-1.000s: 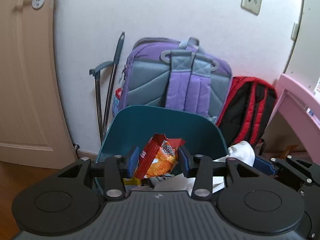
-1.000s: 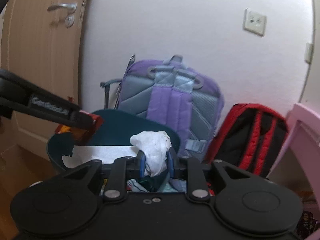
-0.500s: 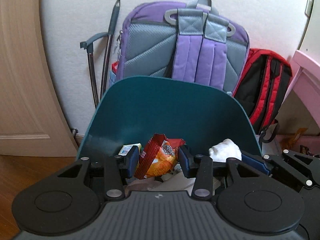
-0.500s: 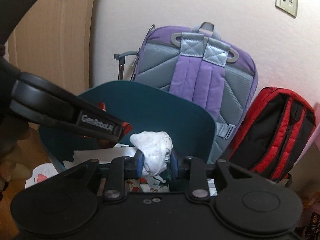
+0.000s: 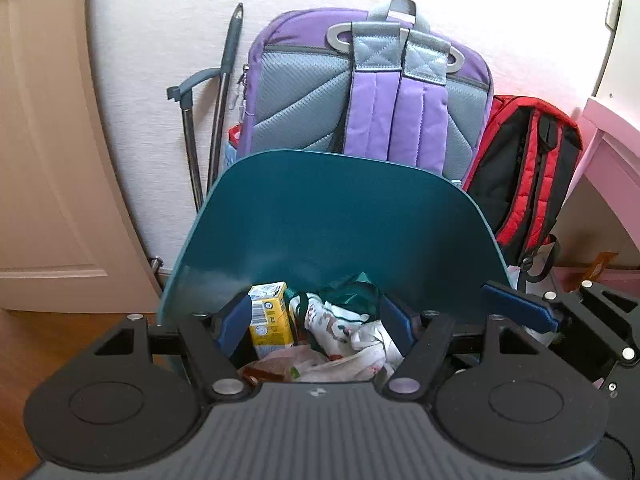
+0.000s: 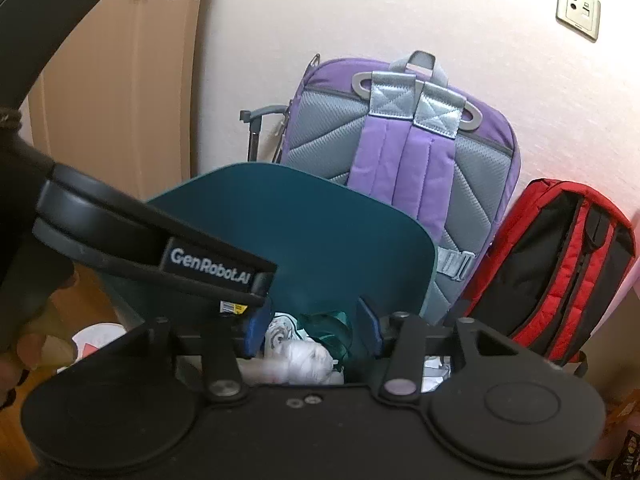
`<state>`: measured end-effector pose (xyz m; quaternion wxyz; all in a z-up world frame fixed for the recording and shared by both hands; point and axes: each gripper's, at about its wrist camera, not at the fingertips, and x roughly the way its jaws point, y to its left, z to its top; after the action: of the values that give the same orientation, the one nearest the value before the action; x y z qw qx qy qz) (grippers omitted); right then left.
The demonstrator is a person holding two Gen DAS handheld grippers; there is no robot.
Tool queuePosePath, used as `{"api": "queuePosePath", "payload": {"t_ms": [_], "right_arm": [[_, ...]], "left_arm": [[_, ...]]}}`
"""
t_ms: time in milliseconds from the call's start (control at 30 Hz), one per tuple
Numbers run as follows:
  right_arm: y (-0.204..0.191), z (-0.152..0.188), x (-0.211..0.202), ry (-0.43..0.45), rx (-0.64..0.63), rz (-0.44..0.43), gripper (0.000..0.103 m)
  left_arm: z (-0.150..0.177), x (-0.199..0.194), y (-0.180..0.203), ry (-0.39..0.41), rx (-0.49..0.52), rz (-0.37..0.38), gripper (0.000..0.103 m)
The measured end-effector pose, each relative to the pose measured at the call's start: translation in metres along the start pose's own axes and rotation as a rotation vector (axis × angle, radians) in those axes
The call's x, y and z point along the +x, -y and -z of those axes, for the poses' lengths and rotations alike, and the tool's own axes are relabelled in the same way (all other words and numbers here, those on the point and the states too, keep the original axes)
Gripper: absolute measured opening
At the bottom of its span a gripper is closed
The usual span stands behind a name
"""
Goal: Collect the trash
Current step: 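Open both tools to drop the wrapper and tissue into the bin, then withdraw both tools from the bin and lower them to the floor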
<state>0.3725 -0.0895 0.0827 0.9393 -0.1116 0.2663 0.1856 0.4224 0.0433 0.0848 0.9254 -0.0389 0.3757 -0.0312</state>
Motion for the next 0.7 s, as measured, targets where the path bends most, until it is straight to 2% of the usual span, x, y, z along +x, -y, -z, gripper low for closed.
{"api": "queuePosePath", "payload": {"t_ms": [333,700], "right_arm": [[-0.001,0.006,-0.052,0.028,0.007,-0.017,0.049],[-0.01,0.03,-0.117,0.039,0.021,-0.068,0.05]], "left_arm": [[0.016,-0.057,0.002,0.044,0.006,-0.001,0.073],[0.058,-0.117,0.012,0.059,0.054,0.021,0.075]]}}
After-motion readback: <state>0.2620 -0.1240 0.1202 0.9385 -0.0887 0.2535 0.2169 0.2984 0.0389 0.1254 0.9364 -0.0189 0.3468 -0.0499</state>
